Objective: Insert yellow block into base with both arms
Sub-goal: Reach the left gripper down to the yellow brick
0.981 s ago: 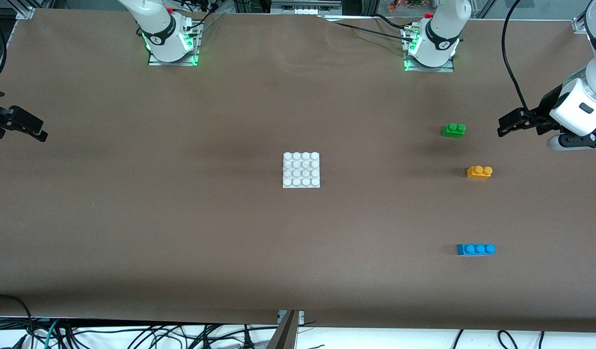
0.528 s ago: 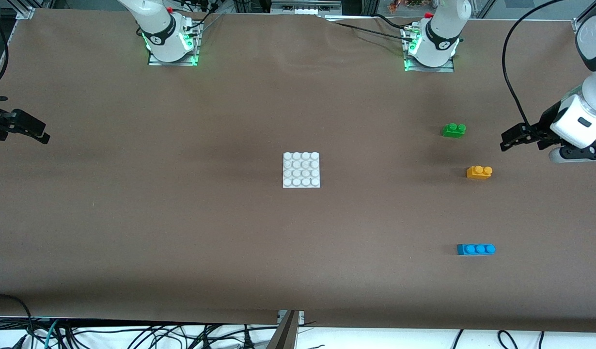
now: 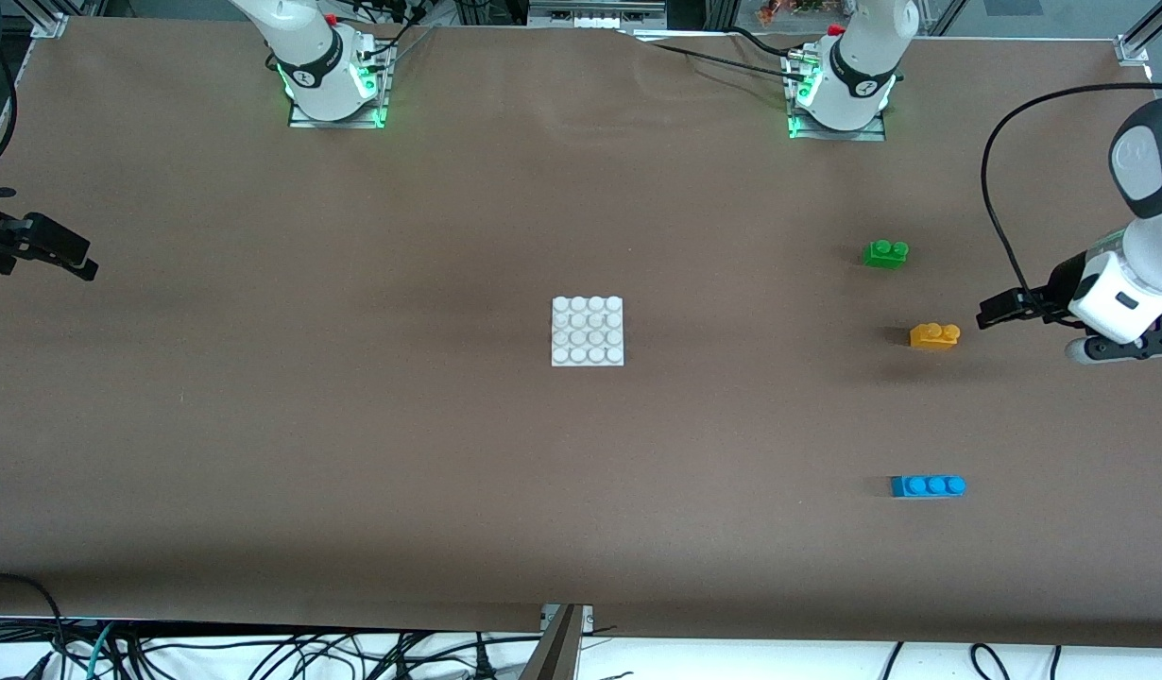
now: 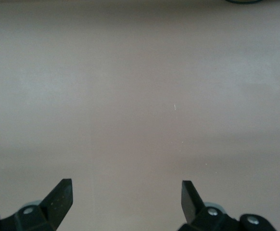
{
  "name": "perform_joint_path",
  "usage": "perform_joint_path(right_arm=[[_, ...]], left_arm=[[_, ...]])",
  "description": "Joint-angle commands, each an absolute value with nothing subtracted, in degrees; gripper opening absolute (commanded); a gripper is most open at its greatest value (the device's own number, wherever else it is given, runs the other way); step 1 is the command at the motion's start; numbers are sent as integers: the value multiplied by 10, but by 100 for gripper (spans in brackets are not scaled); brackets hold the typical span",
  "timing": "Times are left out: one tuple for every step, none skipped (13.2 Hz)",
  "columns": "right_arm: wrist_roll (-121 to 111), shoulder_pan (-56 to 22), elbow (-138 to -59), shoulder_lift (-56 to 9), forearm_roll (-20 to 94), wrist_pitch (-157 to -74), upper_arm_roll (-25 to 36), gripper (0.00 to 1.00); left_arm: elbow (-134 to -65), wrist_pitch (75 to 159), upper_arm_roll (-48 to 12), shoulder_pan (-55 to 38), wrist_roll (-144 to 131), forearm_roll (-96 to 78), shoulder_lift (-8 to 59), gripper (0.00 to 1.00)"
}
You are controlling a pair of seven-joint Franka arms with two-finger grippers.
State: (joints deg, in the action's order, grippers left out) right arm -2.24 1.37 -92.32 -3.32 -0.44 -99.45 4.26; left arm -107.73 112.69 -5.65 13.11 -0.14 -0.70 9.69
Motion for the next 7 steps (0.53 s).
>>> perform_joint_path(right_arm=[[-26, 15, -909, -37, -7, -981, 40, 100], [-25, 15, -909, -40, -7, -981, 40, 100], [-26, 15, -909, -40, -7, -981, 40, 100], [-26, 15, -909, -40, -7, -981, 40, 100], [-26, 15, -909, -40, -6, -981, 40, 100], [-26, 15, -909, -40, -6, -981, 40, 100], [-26, 15, -909, -40, -6, -981, 40, 100]], left_arm=[[-1072, 1158, -60, 145, 11, -8, 143, 100], [-1072, 1164, -60, 150, 12, -7, 156, 100], [-1073, 1169, -60, 150, 19, -7, 164, 100], [-1083, 1183, -60, 153, 25, -7, 170, 100], [-1098, 1208, -60, 163, 30, -7, 171, 100], [-1120, 1247, -60, 166, 38, -7, 174, 100], [-1141, 1285, -60, 166, 40, -7, 179, 100]])
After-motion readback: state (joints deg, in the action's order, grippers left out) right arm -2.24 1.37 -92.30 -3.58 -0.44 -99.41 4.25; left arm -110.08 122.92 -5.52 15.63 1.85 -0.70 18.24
